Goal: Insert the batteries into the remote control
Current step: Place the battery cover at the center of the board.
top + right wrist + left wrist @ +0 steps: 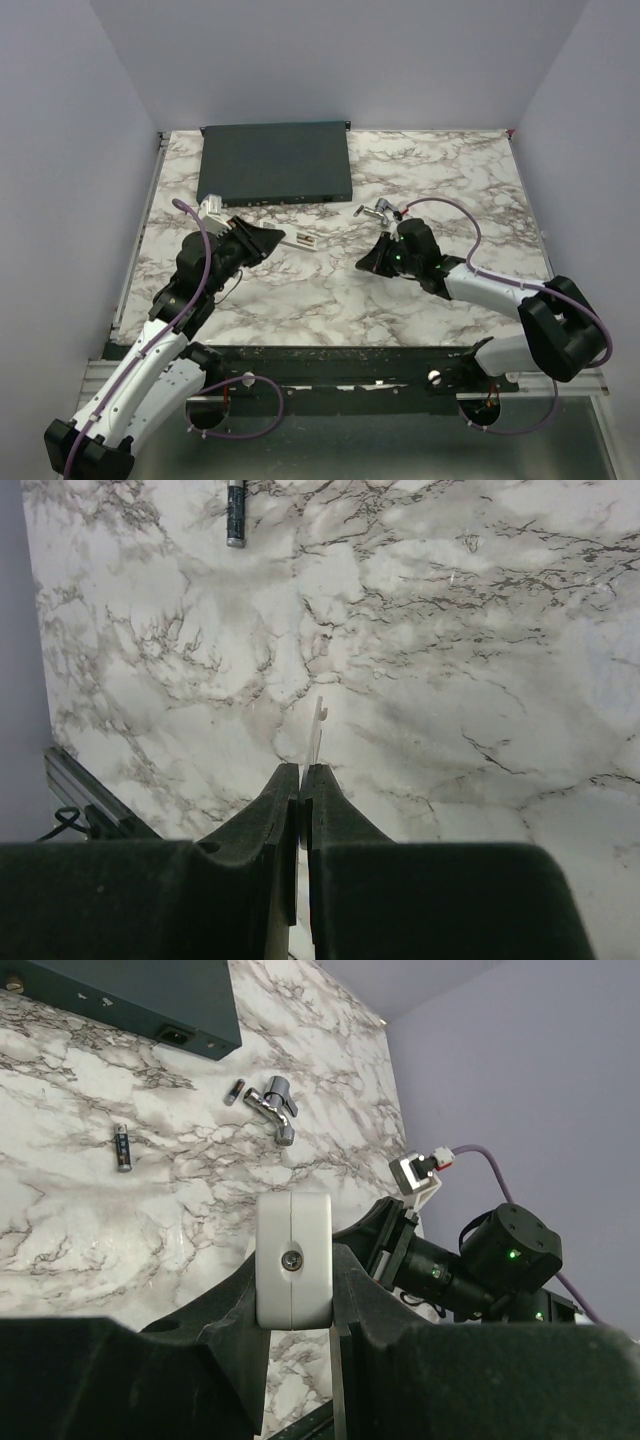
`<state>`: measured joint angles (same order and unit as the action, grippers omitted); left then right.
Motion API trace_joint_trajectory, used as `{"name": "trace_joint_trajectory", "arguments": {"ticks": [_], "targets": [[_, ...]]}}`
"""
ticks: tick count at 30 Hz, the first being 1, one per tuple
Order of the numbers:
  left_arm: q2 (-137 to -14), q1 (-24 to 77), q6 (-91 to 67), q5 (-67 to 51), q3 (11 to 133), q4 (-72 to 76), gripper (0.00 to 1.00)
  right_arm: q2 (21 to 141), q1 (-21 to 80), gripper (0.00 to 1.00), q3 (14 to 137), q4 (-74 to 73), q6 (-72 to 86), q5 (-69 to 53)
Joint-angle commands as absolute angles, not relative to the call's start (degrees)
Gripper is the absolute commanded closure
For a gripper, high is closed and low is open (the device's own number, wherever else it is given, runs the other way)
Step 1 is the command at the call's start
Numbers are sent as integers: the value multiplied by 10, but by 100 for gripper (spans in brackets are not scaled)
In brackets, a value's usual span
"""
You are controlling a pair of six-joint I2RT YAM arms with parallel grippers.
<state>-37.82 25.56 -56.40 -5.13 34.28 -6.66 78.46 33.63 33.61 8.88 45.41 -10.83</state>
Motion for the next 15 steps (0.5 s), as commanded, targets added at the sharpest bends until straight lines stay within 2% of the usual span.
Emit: {"name": "trace_joint_trajectory", "arguments": {"ticks": [1, 6, 15], "targets": [[-372, 253, -568, -40, 360, -72, 100, 791, 334, 98, 334, 91, 446, -126], [-373, 253, -571, -41, 358, -72, 100, 797, 334, 95, 328, 90, 444, -129], [-379, 253, -571, -45, 365, -72, 100, 799, 334, 96, 323, 109, 459, -122]]}}
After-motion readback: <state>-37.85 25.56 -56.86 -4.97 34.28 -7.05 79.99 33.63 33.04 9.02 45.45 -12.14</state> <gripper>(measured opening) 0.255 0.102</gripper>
